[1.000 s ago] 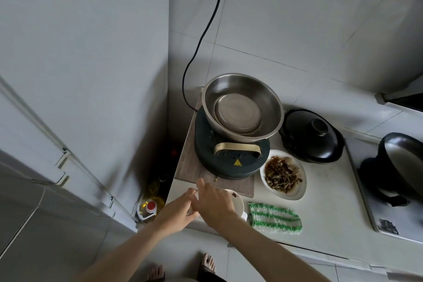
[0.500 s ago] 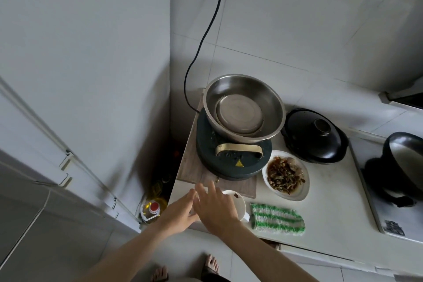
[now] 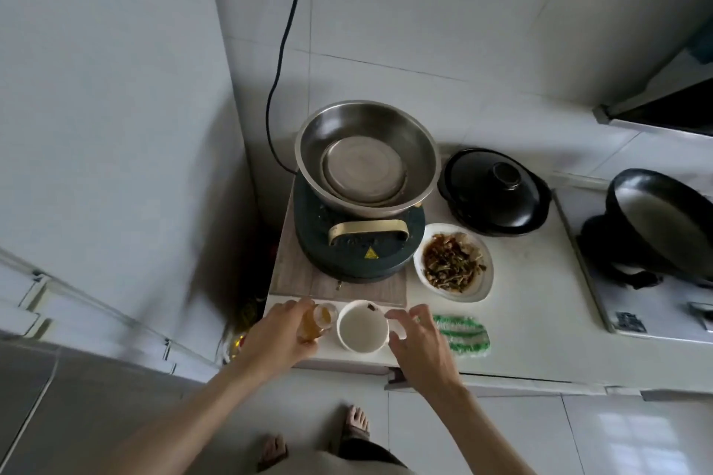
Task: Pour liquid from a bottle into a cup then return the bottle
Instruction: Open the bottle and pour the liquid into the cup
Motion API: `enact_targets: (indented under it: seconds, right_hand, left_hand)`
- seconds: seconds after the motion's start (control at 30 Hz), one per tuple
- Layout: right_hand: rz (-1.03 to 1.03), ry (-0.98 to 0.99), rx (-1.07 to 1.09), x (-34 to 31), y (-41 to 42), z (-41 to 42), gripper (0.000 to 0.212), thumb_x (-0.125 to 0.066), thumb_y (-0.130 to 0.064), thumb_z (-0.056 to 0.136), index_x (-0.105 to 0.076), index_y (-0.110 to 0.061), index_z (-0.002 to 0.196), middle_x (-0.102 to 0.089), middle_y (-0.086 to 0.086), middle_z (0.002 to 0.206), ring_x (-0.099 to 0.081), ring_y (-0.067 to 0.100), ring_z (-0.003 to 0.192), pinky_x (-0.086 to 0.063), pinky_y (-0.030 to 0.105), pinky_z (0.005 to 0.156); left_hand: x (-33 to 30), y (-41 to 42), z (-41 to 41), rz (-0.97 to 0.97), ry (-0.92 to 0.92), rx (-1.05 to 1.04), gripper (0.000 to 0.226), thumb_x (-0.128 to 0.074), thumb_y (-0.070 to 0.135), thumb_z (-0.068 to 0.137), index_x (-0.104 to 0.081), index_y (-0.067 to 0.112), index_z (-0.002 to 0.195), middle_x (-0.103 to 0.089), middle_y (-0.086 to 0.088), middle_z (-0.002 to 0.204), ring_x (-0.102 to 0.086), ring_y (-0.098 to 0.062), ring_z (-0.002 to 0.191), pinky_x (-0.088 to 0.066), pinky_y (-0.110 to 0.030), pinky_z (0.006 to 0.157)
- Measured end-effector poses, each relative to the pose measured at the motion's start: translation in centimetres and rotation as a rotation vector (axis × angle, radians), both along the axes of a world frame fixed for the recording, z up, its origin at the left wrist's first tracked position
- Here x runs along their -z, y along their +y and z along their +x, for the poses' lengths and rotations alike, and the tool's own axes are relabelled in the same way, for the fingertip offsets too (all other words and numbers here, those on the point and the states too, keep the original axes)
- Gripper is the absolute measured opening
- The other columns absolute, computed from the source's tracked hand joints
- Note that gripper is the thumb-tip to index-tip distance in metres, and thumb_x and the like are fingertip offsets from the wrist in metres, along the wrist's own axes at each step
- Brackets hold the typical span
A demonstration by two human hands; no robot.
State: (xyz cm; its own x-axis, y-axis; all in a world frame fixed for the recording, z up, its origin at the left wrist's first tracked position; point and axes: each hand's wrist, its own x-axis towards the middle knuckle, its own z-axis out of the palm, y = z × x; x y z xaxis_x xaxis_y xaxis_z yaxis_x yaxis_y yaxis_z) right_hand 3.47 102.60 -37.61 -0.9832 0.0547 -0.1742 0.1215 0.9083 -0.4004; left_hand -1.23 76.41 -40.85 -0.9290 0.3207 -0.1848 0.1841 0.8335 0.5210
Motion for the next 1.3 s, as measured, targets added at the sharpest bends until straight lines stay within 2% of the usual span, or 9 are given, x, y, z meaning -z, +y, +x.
enact_targets:
  seconds: [0.07, 0.17, 0.3, 0.37, 0.53, 0.87, 1.07, 1.3]
  right_hand:
    - [-0.056, -0.024, 0.046, 1.0, 0.7, 1.1, 0.032, -0.061, -0.025, 0.095, -0.062, -0.031, 0.126, -0.047, -0.001, 0.123, -0.067, 0.017, 0.086, -0.055, 0.028, 0.069]
    - [-0.112, -0.043, 0.075, 1.8, 0.5, 2.2, 0.033, -0.059, -0.020, 0.095, -0.063, -0.028, 0.127, -0.049, 0.001, 0.129, -0.066, 0.019, 0.092, -0.056, 0.030, 0.076]
    - [-0.100, -0.029, 0.089, 2.1, -0.3, 2.5, 0.036, -0.056, -0.015, 0.096, -0.060, -0.026, 0.131, -0.050, -0.001, 0.135, -0.064, 0.019, 0.105, -0.052, 0.026, 0.084]
    - [-0.064, 0.004, 0.072, 2.2, -0.6, 2.4, 0.038, -0.056, -0.013, 0.095, -0.060, -0.024, 0.131, -0.053, -0.001, 0.134, -0.061, 0.020, 0.110, -0.052, 0.029, 0.088]
    - [-0.025, 0.032, 0.034, 2.7, -0.7, 2.5, 0.042, -0.056, -0.010, 0.094, -0.057, -0.021, 0.135, -0.054, 0.000, 0.135, -0.060, 0.023, 0.107, -0.055, 0.036, 0.087]
    - [-0.044, 0.066, 0.011, 3.3, -0.3, 2.5, 0.042, -0.062, -0.008, 0.091, -0.059, -0.020, 0.131, -0.059, -0.001, 0.131, -0.064, 0.021, 0.104, -0.056, 0.033, 0.085]
    - [-0.037, 0.068, 0.016, 3.4, -0.4, 2.5, 0.042, -0.062, -0.008, 0.090, -0.059, -0.020, 0.130, -0.060, 0.000, 0.129, -0.064, 0.023, 0.102, -0.057, 0.036, 0.083]
    - [-0.033, 0.107, 0.017, 3.4, -0.5, 2.6, 0.043, -0.068, -0.005, 0.084, -0.063, -0.019, 0.124, -0.064, 0.000, 0.122, -0.067, 0.022, 0.096, -0.059, 0.035, 0.077]
  left_hand:
    - [-0.8, 0.5, -0.2, -0.030, 0.011, 0.021, 0.058, -0.071, 0.046, 0.069, -0.051, 0.036, 0.122, -0.066, 0.012, 0.117, -0.062, -0.016, 0.107, -0.058, -0.038, 0.080]
    - [-1.3, 1.0, -0.5, -0.111, 0.052, 0.079, 0.062, -0.075, 0.048, 0.068, -0.051, 0.034, 0.124, -0.065, 0.009, 0.122, -0.060, -0.017, 0.111, -0.057, -0.035, 0.082]
    - [-1.5, 1.8, -0.7, -0.218, 0.076, 0.134, 0.069, -0.077, 0.051, 0.070, -0.049, 0.032, 0.130, -0.062, 0.006, 0.127, -0.057, -0.019, 0.116, -0.055, -0.033, 0.087]
    - [-1.6, 2.1, -0.7, -0.249, 0.076, 0.142, 0.071, -0.078, 0.053, 0.070, -0.048, 0.033, 0.132, -0.061, 0.005, 0.128, -0.056, -0.019, 0.117, -0.055, -0.034, 0.089]
    - [-2.1, 2.5, -0.7, -0.326, 0.067, 0.162, 0.070, -0.078, 0.052, 0.071, -0.049, 0.032, 0.132, -0.061, 0.001, 0.124, -0.055, -0.022, 0.114, -0.055, -0.035, 0.086]
    - [-3.2, 3.2, -0.4, -0.418, 0.113, 0.186, 0.065, -0.079, 0.046, 0.070, -0.055, 0.026, 0.127, -0.064, -0.005, 0.119, -0.055, -0.026, 0.112, -0.052, -0.037, 0.085]
    - [-3.7, 3.7, -0.4, -0.475, 0.106, 0.191, 0.065, -0.085, 0.043, 0.063, -0.060, 0.024, 0.120, -0.066, -0.005, 0.112, -0.059, -0.027, 0.106, -0.053, -0.038, 0.084]
    - [-4.2, 3.9, -0.4, -0.474, 0.107, 0.193, 0.065, -0.085, 0.040, 0.065, -0.060, 0.023, 0.122, -0.065, -0.006, 0.114, -0.057, -0.028, 0.108, -0.052, -0.038, 0.087]
